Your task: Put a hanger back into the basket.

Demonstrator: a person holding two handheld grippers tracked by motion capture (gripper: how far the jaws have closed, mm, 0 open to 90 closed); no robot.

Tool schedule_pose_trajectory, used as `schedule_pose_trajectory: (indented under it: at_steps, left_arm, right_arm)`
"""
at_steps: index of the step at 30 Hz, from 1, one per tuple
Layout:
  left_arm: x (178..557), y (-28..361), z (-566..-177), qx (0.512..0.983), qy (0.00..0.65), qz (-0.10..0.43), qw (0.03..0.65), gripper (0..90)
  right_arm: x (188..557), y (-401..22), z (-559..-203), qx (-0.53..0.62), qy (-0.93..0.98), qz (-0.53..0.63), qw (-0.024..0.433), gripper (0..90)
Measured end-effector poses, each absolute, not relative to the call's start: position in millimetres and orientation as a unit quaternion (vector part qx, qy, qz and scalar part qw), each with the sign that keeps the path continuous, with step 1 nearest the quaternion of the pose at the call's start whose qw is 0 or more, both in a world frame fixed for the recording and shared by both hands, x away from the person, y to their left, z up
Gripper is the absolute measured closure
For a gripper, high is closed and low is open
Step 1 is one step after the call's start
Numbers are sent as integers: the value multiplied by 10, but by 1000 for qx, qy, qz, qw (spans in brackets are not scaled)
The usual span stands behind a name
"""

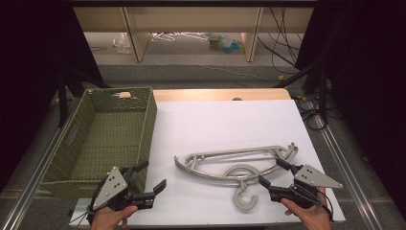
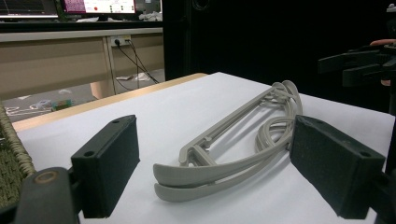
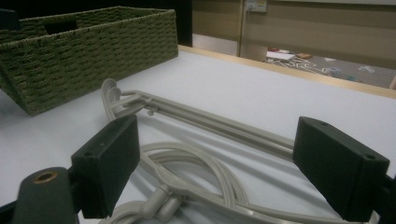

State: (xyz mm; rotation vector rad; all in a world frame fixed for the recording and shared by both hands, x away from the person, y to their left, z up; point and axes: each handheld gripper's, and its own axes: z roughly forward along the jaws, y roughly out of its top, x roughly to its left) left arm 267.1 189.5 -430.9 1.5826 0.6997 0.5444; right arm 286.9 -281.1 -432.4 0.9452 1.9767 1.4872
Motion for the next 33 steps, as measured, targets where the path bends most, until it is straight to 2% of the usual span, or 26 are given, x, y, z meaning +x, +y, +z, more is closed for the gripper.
schedule_pose_trajectory:
  at_steps: [25, 29, 33]
  left_arm:
    - [2668, 1891, -4317, 694, 301, 237, 610, 157]
    - [2665, 1888, -4317, 694, 301, 236, 610, 157]
    - [2667, 1887, -4318, 697, 299, 236, 608, 157]
  right_arm:
    - [2953, -2844, -4352, 322, 765, 509, 228, 170]
    - [3020, -2826, -4352, 293, 795, 479, 228, 184]
    - [3137, -2787, -4377, 241, 841, 436, 212, 238]
